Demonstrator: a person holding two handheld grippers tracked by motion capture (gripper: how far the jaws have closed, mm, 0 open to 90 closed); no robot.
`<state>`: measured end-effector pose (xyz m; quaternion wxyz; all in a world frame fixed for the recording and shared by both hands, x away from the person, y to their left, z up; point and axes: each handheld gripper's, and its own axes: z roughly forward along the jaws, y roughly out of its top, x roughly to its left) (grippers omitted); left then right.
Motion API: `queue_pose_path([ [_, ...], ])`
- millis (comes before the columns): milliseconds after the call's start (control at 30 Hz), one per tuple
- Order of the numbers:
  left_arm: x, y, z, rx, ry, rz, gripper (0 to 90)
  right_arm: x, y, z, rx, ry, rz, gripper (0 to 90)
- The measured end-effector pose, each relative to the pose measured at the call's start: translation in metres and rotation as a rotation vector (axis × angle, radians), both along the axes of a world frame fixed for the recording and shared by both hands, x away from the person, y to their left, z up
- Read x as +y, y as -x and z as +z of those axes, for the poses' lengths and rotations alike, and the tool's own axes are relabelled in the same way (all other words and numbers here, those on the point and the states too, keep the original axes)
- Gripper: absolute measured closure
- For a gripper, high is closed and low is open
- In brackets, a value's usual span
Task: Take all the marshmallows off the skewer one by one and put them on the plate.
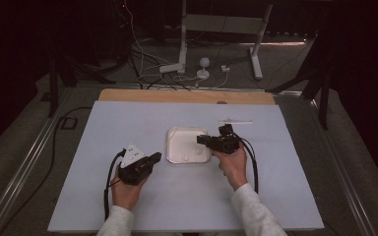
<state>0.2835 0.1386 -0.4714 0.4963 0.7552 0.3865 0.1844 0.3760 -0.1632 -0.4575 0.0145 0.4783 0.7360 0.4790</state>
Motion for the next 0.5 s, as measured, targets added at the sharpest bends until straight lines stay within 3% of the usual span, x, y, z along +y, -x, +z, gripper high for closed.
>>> queue_pose_path([
  [500,0.001,-0.001,0.0,0.001,0.008,0.005,89.7,0.006,0.006,-0.019,0.03,0.096,0.051,75.8],
])
